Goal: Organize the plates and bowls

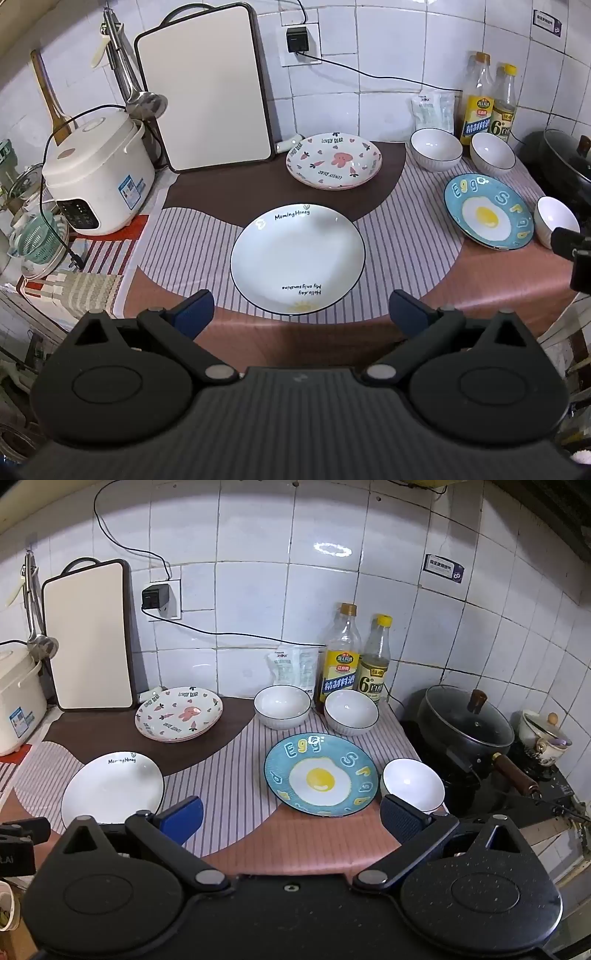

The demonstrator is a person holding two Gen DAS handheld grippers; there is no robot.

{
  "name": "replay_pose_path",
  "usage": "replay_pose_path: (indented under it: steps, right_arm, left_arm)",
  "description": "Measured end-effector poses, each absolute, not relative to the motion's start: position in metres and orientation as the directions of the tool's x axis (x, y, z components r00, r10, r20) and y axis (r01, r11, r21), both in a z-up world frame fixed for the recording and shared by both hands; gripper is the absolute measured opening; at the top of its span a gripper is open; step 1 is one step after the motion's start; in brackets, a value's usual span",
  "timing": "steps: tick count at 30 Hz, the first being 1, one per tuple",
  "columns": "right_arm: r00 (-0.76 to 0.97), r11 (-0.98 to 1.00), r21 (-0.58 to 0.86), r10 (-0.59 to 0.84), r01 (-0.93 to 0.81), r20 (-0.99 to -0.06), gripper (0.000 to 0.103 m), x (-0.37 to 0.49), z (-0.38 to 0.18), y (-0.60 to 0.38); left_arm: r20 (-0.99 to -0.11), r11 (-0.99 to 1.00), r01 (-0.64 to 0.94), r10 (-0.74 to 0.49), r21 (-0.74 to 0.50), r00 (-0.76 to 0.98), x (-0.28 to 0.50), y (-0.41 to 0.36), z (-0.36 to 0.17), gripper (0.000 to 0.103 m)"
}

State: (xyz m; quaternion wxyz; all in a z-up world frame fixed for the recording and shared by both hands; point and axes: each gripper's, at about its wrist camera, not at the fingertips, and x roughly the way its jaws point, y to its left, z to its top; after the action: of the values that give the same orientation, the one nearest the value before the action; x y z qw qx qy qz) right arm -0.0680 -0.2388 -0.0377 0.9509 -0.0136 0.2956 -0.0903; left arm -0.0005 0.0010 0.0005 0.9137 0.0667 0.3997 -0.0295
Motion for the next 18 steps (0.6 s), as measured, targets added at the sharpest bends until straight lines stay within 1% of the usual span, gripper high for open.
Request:
replay_pose_path:
  steps: [8,10,18]
  right_arm:
    - [0.811,0.986,-0.069,-0.162,0.149,-0.563,0.103,-0.068,-0.037,-0.238]
    - [0.809,0.983,-0.096,-0.183,0.155,-0.559,0.103,-0.068,-0.038,-0.230]
    - [0.810,0.982,-0.103,-0.188,0.157,-0.556,0.103,-0.069,-0.038,-0.232]
  left_arm:
    - [-0.717,0.989,0.118,-0.022,0.084,0.697,-0.011,0.002,-0.013,0.099]
    - [-0.717,0.989,0.123,-0.032,0.076,0.696,-0.007,0.002,-0.007,0.099]
    - [-0.710,0.988,0.128,-0.032,0.082,0.704,-0.008,-0.002,-0.010,0.101]
